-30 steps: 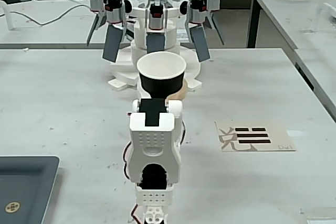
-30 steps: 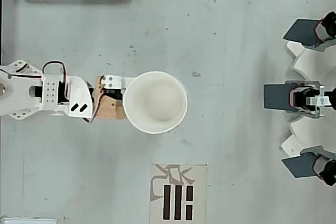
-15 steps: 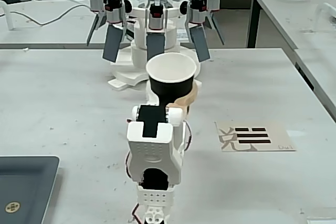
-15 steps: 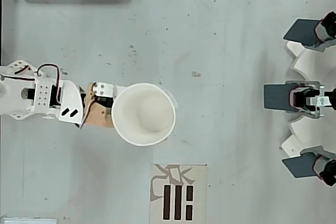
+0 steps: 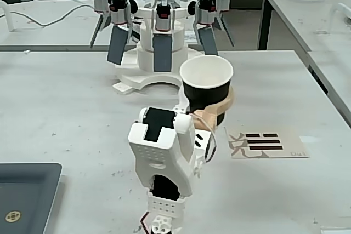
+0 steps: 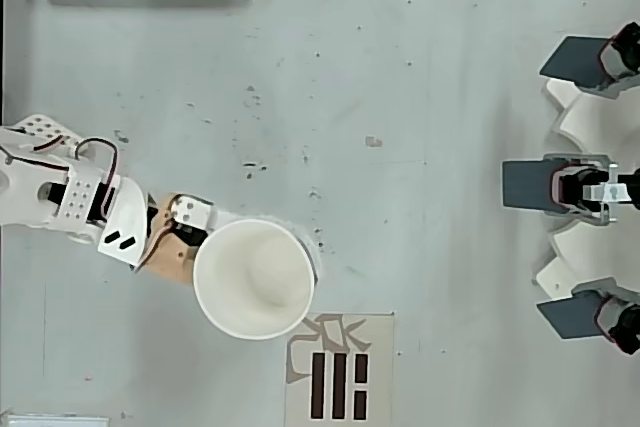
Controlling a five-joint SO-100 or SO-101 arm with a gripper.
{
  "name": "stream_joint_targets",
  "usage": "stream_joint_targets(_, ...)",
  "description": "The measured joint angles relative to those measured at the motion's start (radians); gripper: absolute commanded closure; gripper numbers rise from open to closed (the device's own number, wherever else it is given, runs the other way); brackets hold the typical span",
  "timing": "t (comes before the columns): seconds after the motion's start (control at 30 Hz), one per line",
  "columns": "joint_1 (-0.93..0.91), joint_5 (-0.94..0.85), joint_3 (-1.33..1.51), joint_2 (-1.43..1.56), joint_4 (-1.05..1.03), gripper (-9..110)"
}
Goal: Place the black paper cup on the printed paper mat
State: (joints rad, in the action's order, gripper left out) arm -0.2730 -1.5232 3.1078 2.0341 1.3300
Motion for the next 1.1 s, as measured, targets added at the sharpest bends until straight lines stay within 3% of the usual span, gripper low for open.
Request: stream_joint_targets(1.1,-0.247,0.023,-0.56,-0.575,0.002,95)
